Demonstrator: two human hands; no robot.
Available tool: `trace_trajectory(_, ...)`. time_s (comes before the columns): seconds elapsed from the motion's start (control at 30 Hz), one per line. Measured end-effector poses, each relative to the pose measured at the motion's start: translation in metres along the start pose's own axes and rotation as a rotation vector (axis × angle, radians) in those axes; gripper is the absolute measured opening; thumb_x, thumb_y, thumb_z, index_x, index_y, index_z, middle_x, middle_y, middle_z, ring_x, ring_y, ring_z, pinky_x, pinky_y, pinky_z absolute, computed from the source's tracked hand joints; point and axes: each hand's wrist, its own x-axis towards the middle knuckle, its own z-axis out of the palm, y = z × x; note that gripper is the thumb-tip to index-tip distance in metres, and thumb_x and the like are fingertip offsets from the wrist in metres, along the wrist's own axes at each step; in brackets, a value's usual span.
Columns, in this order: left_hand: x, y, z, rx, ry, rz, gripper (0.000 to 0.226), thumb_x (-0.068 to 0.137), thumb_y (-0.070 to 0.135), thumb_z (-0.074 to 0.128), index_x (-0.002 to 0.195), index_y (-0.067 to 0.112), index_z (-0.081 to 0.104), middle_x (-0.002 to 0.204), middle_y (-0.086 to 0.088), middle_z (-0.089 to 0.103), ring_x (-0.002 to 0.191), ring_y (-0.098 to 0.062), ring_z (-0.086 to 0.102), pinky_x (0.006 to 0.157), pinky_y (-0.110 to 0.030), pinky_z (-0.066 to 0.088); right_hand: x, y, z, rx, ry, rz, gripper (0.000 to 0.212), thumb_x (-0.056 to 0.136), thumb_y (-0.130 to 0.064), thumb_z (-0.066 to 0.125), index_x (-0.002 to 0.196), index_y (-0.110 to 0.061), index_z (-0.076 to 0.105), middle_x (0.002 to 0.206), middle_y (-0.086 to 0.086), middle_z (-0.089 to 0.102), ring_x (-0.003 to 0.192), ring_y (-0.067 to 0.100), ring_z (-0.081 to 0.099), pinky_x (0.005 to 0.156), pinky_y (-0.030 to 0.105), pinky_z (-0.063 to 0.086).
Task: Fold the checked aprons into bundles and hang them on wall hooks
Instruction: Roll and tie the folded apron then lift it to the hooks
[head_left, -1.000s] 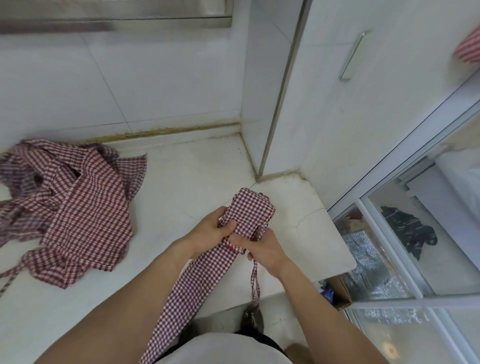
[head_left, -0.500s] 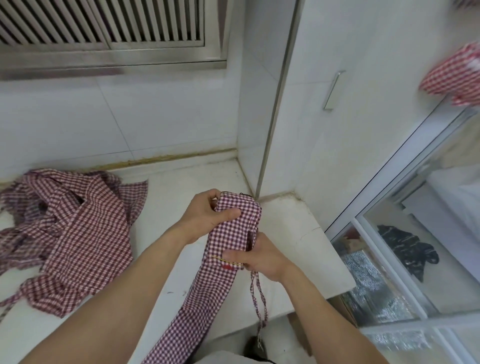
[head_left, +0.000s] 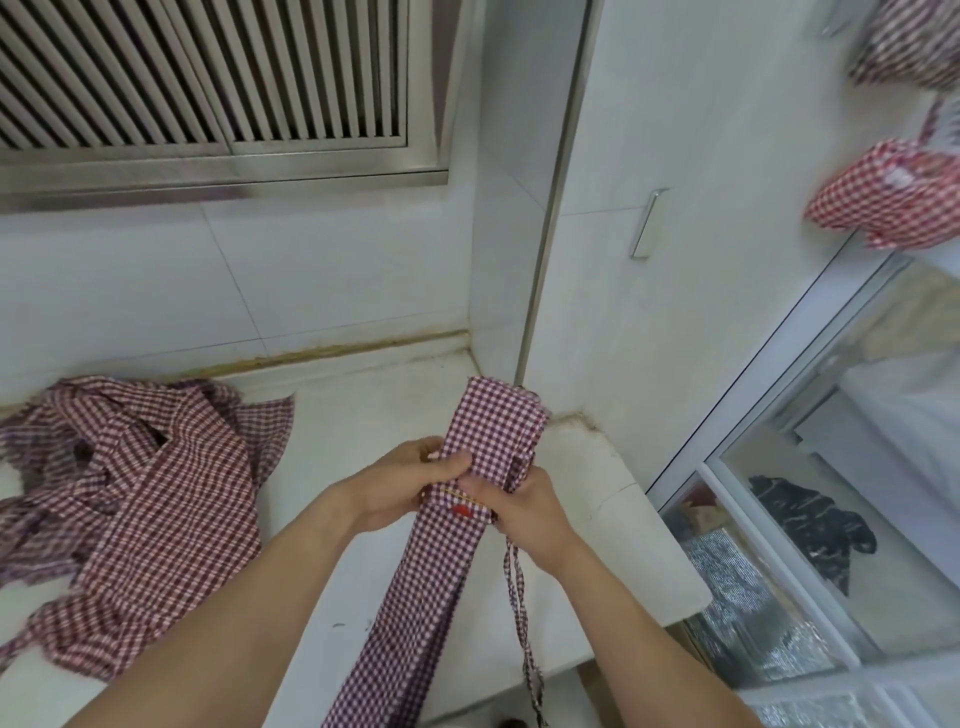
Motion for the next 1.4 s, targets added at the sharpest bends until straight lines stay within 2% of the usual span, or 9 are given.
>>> trace_trajectory(0.17,-0.005,-0.019,0.006,0.088,0.061,-0.064,0.056,0.078,0.048,0.073,0.109,0.001,0.073,0.109,-0.010,0.074,0.105,-0.025,0.069,0.099,-0.037,0.052,0.011,-0.005,-0.012,-0.147,0.189,-0.117,0.017,0.085,-0.019,0.078,0.100,-0.012,0.073,0.099,0.001,0.076,0.094,0.019,0.072,0.083,0.040,0.060)
trace_trajectory(0.33,-0.003,-0.015,0.011,0.051,0.075,-0.080,0.048,0.078,0.038,0.076,0.109,0.002,0.071,0.110,-0.010,0.073,0.104,-0.023,0.069,0.095,-0.036,0.052,0.016,-0.010,-0.024,-0.780,0.191,-0.524,0.021,0.084,-0.019,0.077,0.093,-0.032,0.065,0.094,0.002,0.068,0.075,0.016,0.066,0.061,0.028,0.052)
trace_trajectory(0.5,-0.012,-0.017,0.008,-0.169,0.017,-0.089,0.030,0.104,0.022,0.045,0.126,0.007,0.061,0.123,-0.017,0.066,0.111,-0.032,0.063,0.101,-0.043,0.050,0.015,-0.016,-0.037,-1.103,0.068,-0.699,0.036,0.092,-0.034,0.056,0.125,-0.027,0.068,0.099,-0.013,0.052,0.081,0.003,0.051,0.066,0.024,0.050)
trace_trajectory(0.63,-0.021,-0.012,0.015,-0.403,-0.008,-0.165,0.073,0.097,0.065,0.035,0.114,0.003,0.068,0.119,-0.020,0.068,0.104,-0.034,0.068,0.089,-0.043,0.054,0.020,-0.013,-0.044,-1.285,0.079,-0.971,0.052,0.079,-0.008,0.078,0.126,-0.027,0.065,0.100,0.005,0.061,0.083,0.018,0.058,0.062,0.024,0.049)
trace_trajectory(0.7,-0.026,-0.007,0.020,-0.300,-0.066,-0.155,0.074,0.079,0.071,0.061,0.118,0.009,0.067,0.122,-0.017,0.068,0.111,-0.032,0.067,0.092,-0.043,0.055,0.020,-0.012,-0.044,-1.332,0.057,-1.010,0.051,0.076,-0.006,0.080,0.124,-0.021,0.069,0.099,0.008,0.061,0.081,0.021,0.059,0.060,0.023,0.045)
trace_trajectory(0.77,-0.030,-0.004,0.022,-0.187,-0.117,-0.156,0.071,0.068,0.052,0.084,0.121,0.010,0.065,0.121,-0.013,0.070,0.110,-0.027,0.068,0.097,-0.041,0.054,0.019,-0.013,-0.043,-1.344,0.061,-0.941,0.051,0.075,-0.006,0.083,0.122,-0.017,0.070,0.100,0.008,0.060,0.079,0.021,0.061,0.056,0.026,0.050)
trace_trajectory(0.9,-0.031,-0.009,0.022,-0.142,-0.059,-0.138,0.044,0.085,0.030,0.072,0.121,0.007,0.063,0.118,-0.010,0.071,0.110,-0.026,0.067,0.101,-0.040,0.050,0.019,-0.021,-0.043,-1.119,0.082,-0.421,0.048,0.083,-0.011,0.074,0.130,-0.015,0.062,0.109,0.004,0.058,0.088,0.017,0.062,0.080,0.031,0.052)
trace_trajectory(1.13,-0.040,-0.017,0.014,-0.294,0.046,0.043,0.053,0.085,0.023,0.068,0.135,0.022,0.051,0.123,-0.002,0.070,0.115,-0.022,0.065,0.099,-0.040,0.051,0.001,-0.053,-0.066,-0.754,-0.414,0.296,0.066,0.078,-0.040,0.082,0.135,-0.040,0.050,0.112,-0.007,0.062,0.073,-0.004,0.058,0.058,0.011,0.045)
trace_trajectory(1.4,-0.036,-0.011,0.029,-0.220,0.105,0.106,0.060,0.086,0.041,0.067,0.139,0.038,0.039,0.130,0.004,0.064,0.116,-0.015,0.064,0.100,-0.042,0.052,-0.016,-0.031,-0.013,-0.418,-0.338,0.068,0.046,0.089,-0.031,0.072,0.132,-0.021,0.058,0.125,-0.005,0.069,0.115,0.012,0.065,0.101,0.035,0.051)
